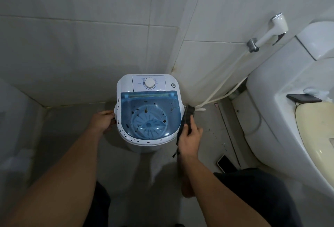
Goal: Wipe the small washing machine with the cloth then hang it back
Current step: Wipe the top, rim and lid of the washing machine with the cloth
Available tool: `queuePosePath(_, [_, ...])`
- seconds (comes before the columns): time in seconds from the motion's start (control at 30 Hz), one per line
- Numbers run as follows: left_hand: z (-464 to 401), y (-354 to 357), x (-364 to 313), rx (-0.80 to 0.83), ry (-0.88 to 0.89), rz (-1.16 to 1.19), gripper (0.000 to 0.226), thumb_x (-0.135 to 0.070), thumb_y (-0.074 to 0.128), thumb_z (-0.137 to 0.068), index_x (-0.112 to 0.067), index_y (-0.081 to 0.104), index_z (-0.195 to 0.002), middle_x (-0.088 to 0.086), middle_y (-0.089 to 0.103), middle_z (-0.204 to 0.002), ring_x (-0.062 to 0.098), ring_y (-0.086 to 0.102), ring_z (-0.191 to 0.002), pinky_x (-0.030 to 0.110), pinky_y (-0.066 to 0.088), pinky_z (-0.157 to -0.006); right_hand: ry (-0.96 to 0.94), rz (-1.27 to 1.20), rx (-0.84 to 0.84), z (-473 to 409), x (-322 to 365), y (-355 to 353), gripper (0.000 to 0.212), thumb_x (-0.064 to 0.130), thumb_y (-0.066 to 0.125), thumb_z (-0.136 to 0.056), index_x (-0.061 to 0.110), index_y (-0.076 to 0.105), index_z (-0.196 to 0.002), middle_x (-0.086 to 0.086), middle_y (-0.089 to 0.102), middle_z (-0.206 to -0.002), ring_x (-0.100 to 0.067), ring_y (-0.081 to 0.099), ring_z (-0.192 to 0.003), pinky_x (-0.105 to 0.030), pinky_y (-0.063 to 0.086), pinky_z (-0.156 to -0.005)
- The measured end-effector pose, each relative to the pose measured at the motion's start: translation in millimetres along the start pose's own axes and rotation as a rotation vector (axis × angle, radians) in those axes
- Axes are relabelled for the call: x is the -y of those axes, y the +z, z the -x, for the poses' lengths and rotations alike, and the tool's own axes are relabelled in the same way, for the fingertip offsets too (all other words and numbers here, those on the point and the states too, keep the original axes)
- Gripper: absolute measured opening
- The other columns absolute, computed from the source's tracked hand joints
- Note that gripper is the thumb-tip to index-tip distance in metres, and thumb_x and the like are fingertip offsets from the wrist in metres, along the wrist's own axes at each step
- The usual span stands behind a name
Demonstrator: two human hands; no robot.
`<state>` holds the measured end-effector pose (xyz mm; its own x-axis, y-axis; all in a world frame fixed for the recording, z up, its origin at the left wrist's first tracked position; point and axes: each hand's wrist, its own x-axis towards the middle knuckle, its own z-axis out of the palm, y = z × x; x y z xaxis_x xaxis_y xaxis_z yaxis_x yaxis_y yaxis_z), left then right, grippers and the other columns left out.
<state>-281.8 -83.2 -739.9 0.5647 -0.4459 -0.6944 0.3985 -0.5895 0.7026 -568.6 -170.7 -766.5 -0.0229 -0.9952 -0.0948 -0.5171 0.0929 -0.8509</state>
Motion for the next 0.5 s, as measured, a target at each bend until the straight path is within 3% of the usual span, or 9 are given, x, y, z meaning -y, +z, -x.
queuePosePath(0.13, [3.2, -0.8, -0.4, 0.028, 0.001, -0.013, 0.023, -0.015, 0.059, -0.094, -0.014, 0.067, -0.115, 0.009, 0.071, -0.106, 0.021, 0.067, -0.092, 0.041, 0.047, -0.096, -0.007, 0.048, -0.034, 29.1, 2.1, 13.3, 0.049, 0.023, 0.059, -0.099, 0.037, 0.05, -0.145, -0.002, 0.042, -0.118, -0.023, 0.062, -0.098, -0.042, 0.054, -0.095])
queuePosePath(0.27, [7.7, 0.3, -2.9, 0.047, -0.006, -0.02, 0.017, -0.011, 0.058, -0.089, -0.021, 0.07, -0.097, 0.005, 0.072, -0.098, 0.02, 0.066, -0.093, 0.041, 0.047, -0.097, -0.124, 0.175, 0.027, 71.6, -7.4, 14.7, 0.057, 0.026, 0.058, -0.099, 0.05, 0.041, -0.147, 0.005, 0.038, -0.118, -0.019, 0.059, -0.095, -0.035, 0.053, -0.089])
queuePosePath(0.4, [6.8, -1.6, -2.6, 0.048, -0.018, -0.019, 0.018, -0.013, 0.055, -0.088, -0.021, 0.071, -0.094, 0.004, 0.072, -0.097, 0.019, 0.066, -0.092, 0.042, 0.048, -0.098, -0.299, 0.229, 0.166, 88.0, -4.9, 8.0, 0.057, 0.02, 0.061, -0.098, 0.046, 0.044, -0.145, 0.0, 0.043, -0.126, 0.0, 0.045, -0.1, -0.027, 0.051, -0.093])
queuePosePath(0.5, [9.2, -1.9, -3.0, 0.063, -0.022, -0.012, 0.016, -0.014, 0.057, -0.086, -0.023, 0.07, -0.089, 0.006, 0.071, -0.102, 0.018, 0.066, -0.091, 0.043, 0.047, -0.1, -0.319, 0.251, 0.147, 75.0, -4.7, -5.5, 0.051, 0.029, 0.056, -0.098, 0.045, 0.047, -0.146, 0.005, 0.043, -0.125, -0.004, 0.052, -0.096, -0.03, 0.054, -0.084])
